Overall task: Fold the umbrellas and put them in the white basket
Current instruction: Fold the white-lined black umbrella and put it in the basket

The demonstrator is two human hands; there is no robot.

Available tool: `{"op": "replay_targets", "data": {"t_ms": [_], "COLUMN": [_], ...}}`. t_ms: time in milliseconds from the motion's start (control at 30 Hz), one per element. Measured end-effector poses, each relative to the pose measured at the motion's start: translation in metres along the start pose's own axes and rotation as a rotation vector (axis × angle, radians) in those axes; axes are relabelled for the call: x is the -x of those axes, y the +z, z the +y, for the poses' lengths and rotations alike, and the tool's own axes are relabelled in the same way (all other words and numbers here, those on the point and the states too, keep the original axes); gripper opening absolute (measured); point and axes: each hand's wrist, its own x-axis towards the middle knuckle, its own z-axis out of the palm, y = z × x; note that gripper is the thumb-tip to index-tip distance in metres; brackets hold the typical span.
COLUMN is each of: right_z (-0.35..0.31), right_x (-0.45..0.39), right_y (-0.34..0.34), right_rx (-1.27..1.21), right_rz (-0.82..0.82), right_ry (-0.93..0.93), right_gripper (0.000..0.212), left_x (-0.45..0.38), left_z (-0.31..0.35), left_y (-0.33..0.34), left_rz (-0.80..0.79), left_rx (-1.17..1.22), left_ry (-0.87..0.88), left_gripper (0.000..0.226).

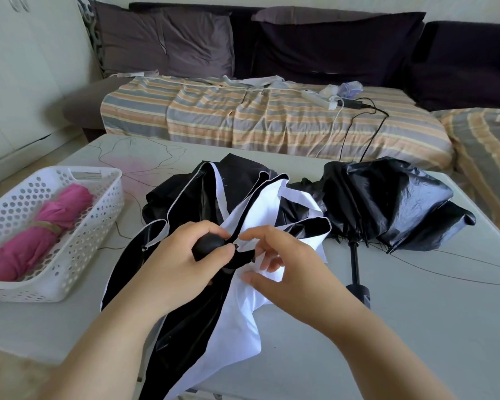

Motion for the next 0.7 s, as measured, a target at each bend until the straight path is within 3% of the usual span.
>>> {"op": "replay_targets", "data": {"t_ms": [233,367,533,700], "right_z": [-0.001,-0.005,-0.001,-0.002], "right_x": [-0.001,-0.002,-0.004,-0.006], "right_y": [0.009,0.012,0.012,0.016], "right_rx": [0.093,0.087,0.125,0.252], "right_rz": [0.027,0.040,0.140,0.265], "right_ry": [-0.085,-0.069,-0.053,-0.110], "right_gripper": [0.034,0.013,0.017,0.042], "left_x": [-0.001,-0.002,0.000,-0.002], "left_z": [-0.001,-0.001,-0.002,-0.001], "left_y": [0.001,0.002,0.002,0.005], "left_rz": [0.005,0.000,-0.005,0.013], "left_rx": [0.166,0.125,0.119,0.122], "left_ry": [-0.053,-0.021,-0.011,0.012], "left_gripper": [0.025,0.024,0.023,0.022]}}
